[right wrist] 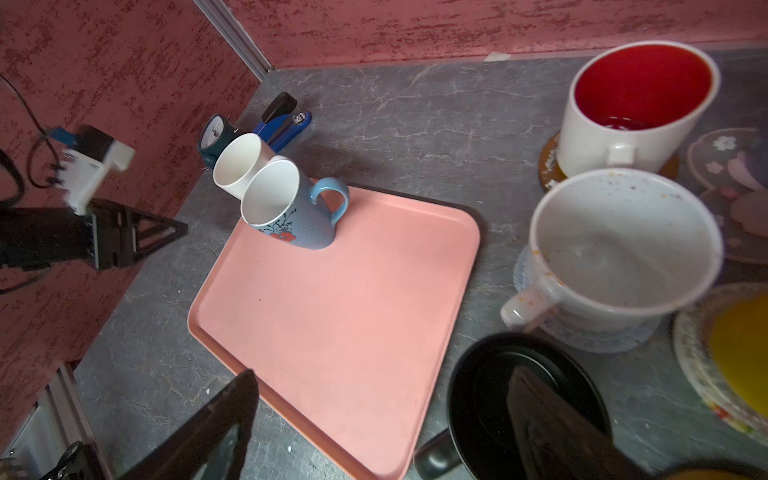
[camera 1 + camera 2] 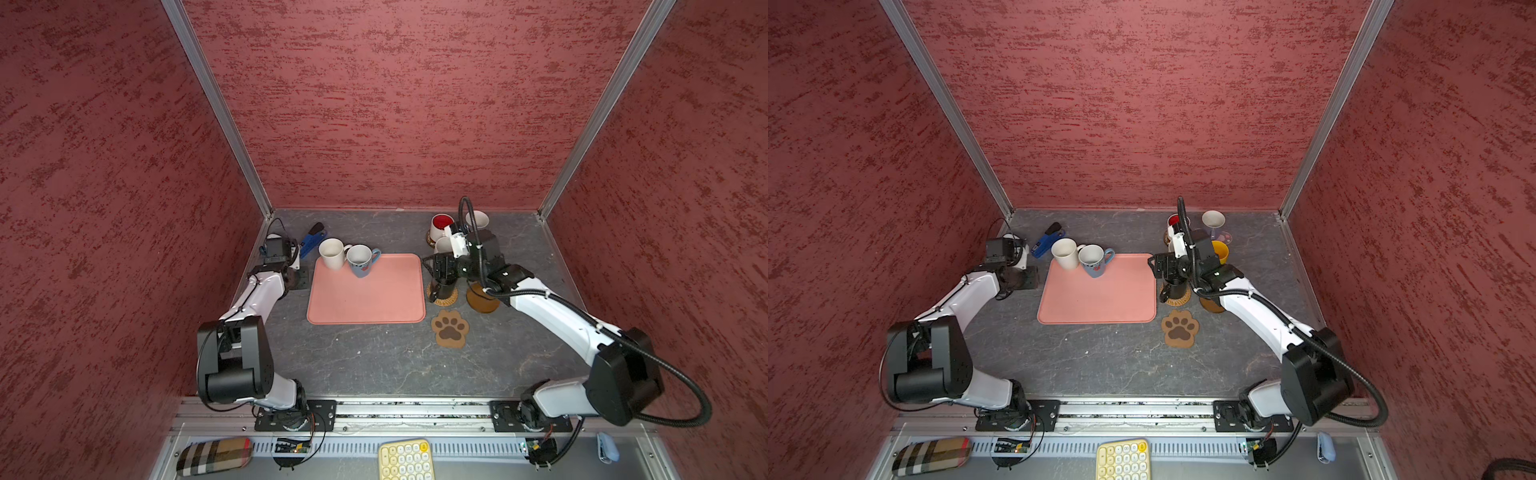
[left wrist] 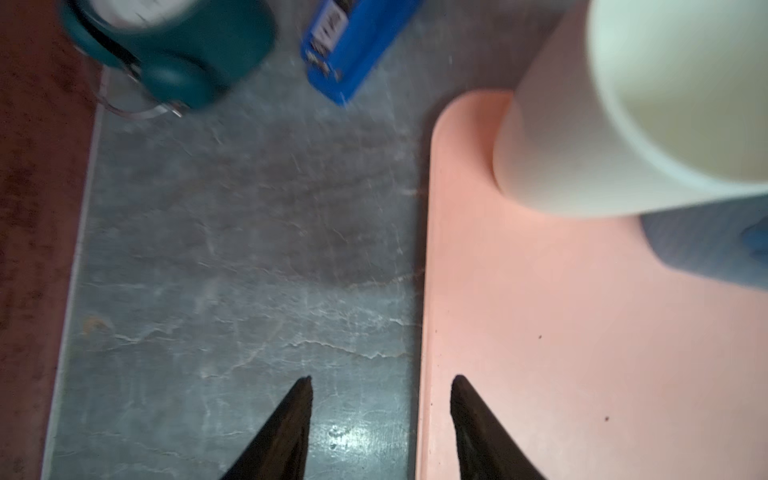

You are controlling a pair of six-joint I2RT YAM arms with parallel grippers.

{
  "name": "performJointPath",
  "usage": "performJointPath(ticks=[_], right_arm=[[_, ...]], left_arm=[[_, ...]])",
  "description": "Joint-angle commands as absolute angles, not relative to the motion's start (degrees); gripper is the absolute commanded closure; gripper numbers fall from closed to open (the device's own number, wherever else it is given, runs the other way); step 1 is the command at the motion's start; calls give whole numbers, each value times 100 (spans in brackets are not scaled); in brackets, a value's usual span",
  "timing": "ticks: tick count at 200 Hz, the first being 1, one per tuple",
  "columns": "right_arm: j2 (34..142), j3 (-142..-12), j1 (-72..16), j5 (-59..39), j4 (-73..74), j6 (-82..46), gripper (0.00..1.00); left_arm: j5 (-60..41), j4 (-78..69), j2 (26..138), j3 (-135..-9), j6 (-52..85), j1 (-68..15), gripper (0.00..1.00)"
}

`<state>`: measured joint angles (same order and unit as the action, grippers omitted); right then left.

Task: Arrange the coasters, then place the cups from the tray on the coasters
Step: 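Reach the right gripper toward the blue floral mug while the left gripper rises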

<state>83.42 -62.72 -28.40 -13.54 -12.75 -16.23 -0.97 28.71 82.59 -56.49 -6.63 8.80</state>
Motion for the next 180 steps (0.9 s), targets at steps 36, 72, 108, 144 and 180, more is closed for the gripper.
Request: performJointPath(ticks=[36,72,108,144,180], right_arm=[[9694,-7927,-3250,-1362,-1700,-1312,6],[10616,-8874,-3337,-1388,-1783,-1286,6],[11414,-9699,-3340,-1407,-1892,-1208,7],[12065,-10370,-3338,-1550,-1947,-1222,7],[12659,-11081,-3343,-1674,-2134,-1104,7]], left_arm=[[-579,2370,6708,-5885,509,853,14],[-600,2222,6268,-5794,824,277,3],[-350,2137,6125,-5537,1110,-454,0],[-344,2023,5952,-5240,1287,-912,0],[-138,1981,5800,-4764,1418,-1409,0]])
